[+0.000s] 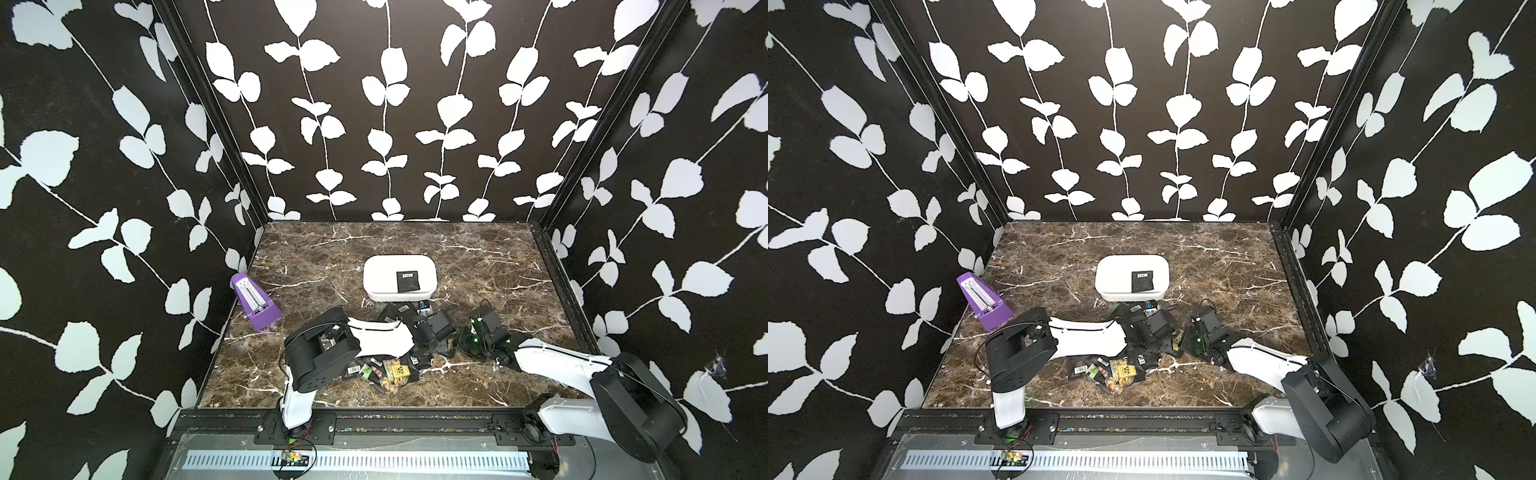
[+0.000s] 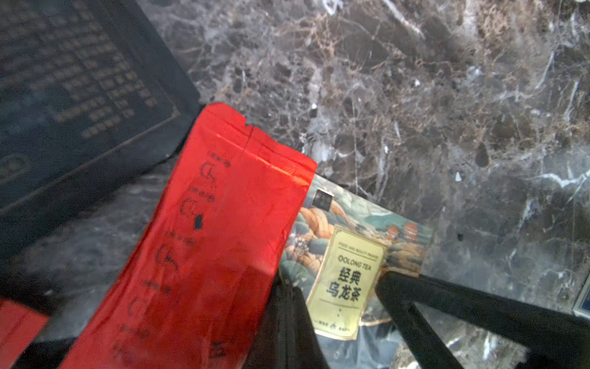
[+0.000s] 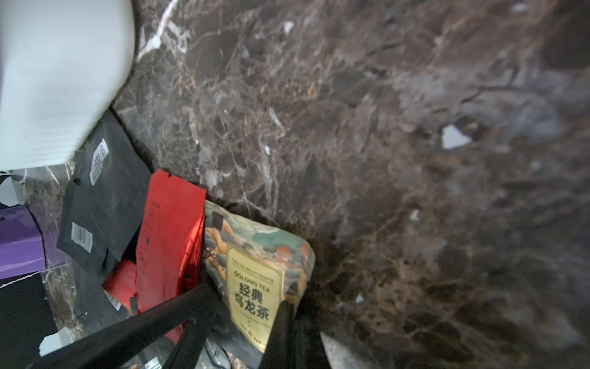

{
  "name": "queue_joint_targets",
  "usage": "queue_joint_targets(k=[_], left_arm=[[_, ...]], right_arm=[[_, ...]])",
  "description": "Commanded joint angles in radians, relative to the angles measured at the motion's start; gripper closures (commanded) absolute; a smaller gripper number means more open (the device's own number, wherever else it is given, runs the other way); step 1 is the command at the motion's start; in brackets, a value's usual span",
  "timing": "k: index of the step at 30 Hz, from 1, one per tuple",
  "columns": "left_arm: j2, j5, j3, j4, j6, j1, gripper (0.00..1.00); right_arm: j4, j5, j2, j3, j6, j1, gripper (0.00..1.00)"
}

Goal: Put the tea bags into the storage box
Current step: Pick up the tea bag from the center of the board.

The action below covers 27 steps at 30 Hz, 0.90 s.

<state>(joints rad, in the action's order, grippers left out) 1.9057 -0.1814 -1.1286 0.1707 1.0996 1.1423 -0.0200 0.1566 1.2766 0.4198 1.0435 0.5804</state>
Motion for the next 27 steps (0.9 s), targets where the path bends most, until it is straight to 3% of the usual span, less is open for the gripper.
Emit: queue_joint_targets(k=[1, 5, 13, 17, 20, 23, 27], left_arm=[[0.001, -0.005, -0.019, 0.075, -0.049, -0.003, 1.0], [-0.021, 0.023, -0.059, 0.073, -0.124, -0.004, 1.0], [-0.186, 0.031, -0.052, 0.089, -0.208, -0.025, 0.81], [-0.317, -0.027, 0.011, 0.105, -0.24, -0.036, 0.72], [-0.406, -0.091, 0.079, 0.13, -0.236, -0.051, 0.69], [-0.475, -0.159, 0.17, 0.135, -0.218, -0.069, 0.56], [-0.553, -0.111, 0.281, 0.105, -0.191, -0.117, 0.47]], right_arm=[[-0.129, -0.044, -0.02, -0.002, -0.02, 0.008, 1.0], [-0.218, -0.064, -0.087, 0.041, -0.042, 0.007, 1.0], [-0.484, -0.104, -0.295, 0.19, -0.118, 0.008, 1.0], [-0.607, -0.135, -0.366, 0.302, -0.165, 0.009, 1.0], [-0.656, -0.136, -0.36, 0.388, -0.192, 0.008, 1.0], [-0.654, -0.099, -0.289, 0.482, -0.217, 0.009, 1.0], [-0.61, -0.052, -0.129, 0.622, -0.247, 0.009, 1.0]])
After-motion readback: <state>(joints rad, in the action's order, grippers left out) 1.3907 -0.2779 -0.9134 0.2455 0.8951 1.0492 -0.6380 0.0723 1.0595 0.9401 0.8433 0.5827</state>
